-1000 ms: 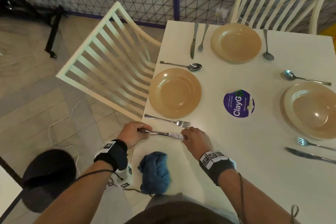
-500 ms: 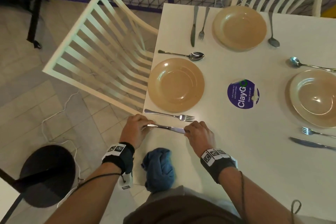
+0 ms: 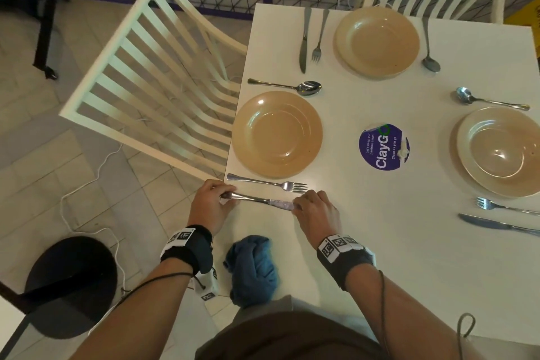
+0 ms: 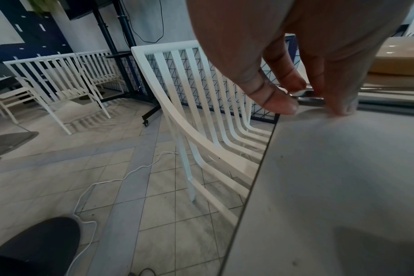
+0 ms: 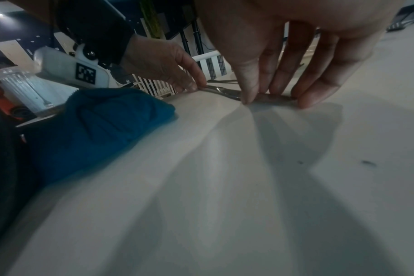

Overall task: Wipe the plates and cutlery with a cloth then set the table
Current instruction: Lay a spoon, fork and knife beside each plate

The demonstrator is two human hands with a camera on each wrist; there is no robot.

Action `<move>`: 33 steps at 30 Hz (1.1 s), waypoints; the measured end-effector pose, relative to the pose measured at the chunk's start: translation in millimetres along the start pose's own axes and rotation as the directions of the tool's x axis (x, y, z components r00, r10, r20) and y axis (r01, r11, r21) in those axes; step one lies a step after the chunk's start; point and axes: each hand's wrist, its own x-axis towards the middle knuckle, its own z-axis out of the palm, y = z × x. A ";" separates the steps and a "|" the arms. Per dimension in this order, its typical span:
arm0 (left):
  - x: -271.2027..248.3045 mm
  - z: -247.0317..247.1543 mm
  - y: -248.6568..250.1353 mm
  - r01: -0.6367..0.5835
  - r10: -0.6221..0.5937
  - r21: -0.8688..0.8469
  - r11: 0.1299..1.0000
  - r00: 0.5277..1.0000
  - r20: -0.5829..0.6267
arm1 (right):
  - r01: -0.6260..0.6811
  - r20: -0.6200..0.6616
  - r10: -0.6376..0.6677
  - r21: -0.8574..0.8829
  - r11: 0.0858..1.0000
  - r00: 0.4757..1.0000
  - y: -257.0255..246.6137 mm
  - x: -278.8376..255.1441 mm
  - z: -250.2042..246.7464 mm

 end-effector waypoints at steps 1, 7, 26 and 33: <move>0.2 -0.1 -0.1 -0.001 0.001 -0.005 1.000 1.000 -0.003 | 0.001 -0.003 -0.001 0.009 1.000 1.000 0.5 -0.5 -0.8; 0.0 0.0 0.0 -0.006 0.006 0.005 1.000 1.000 -0.008 | 0.010 0.007 -0.010 0.035 0.999 1.000 2.9 -3.4 -7.9; -22.9 -7.6 2.8 0.055 -0.059 0.139 0.989 0.998 0.023 | -0.231 0.263 0.183 0.162 0.959 0.947 81.4 -86.6 -31.6; -16.7 -2.5 2.4 0.067 -0.070 0.199 0.978 0.998 0.007 | -0.287 0.270 0.237 0.163 0.944 0.933 107.3 -127.8 -32.4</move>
